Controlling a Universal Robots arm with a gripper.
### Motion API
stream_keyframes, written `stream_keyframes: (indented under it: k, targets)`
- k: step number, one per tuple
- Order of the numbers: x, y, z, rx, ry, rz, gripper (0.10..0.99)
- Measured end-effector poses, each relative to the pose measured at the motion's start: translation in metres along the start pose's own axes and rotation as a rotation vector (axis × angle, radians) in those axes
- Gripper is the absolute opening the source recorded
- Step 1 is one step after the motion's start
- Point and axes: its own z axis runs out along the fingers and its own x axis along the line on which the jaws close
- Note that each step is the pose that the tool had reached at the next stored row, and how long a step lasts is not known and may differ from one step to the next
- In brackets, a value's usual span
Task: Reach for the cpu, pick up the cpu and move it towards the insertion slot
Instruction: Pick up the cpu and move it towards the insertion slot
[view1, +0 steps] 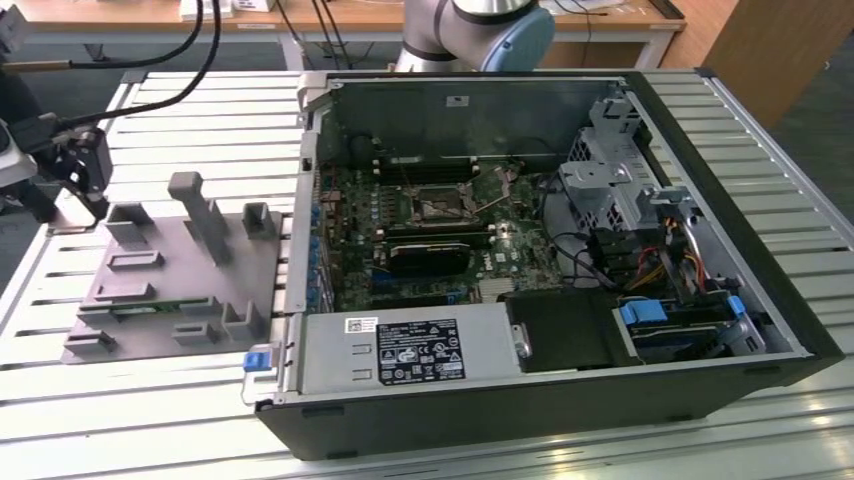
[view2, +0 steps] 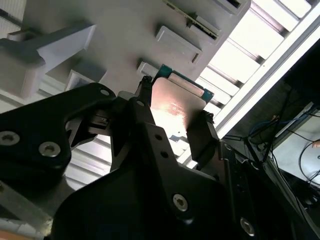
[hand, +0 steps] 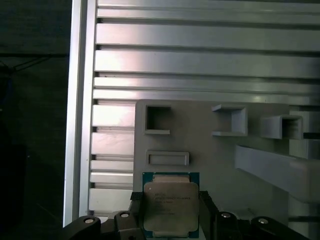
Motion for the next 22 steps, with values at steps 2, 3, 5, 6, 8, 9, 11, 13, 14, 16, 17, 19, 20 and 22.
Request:
stream_keyframes:
  k: [2,3,5,6,8,9,11,13,14,16,17,19,20,22]
  targets:
    - [0.0000,0.0006,-0.0053,0.000,-0.0001,0.000,0.533]
    - [0.0000,0.0010,-0.0083,0.000,0.0000,0.000,0.533]
    - [0.0000,0.0017,-0.0140,0.000,-0.0001,0.000,0.533]
    - [0.0000,0.0021,-0.0168,0.000,-0.0001,0.000,0.533]
    - [0.0000,0.0031,-0.0224,0.000,-0.0001,0.000,0.533]
    - [-0.0001,0.0035,-0.0253,0.000,0.0000,0.000,0.533]
    - [-0.0001,0.0044,-0.0314,0.000,-0.0001,0.000,0.533]
    - [0.0000,0.0053,-0.0374,0.000,0.0000,0.000,0.533]
    - [-0.0001,0.0058,-0.0404,0.000,0.0000,0.000,0.533]
    - [-0.0001,0.0066,-0.0465,0.000,-0.0001,0.000,0.533]
    - [-0.0001,0.0071,-0.0494,0.000,0.0000,0.000,0.533]
    - [-0.0001,0.0079,-0.0557,0.000,-0.0001,0.000,0.533]
    - [-0.0001,0.0084,-0.0587,0.000,-0.0001,0.000,0.533]
    - [-0.0001,0.0093,-0.0640,0.000,0.0000,0.000,0.533]
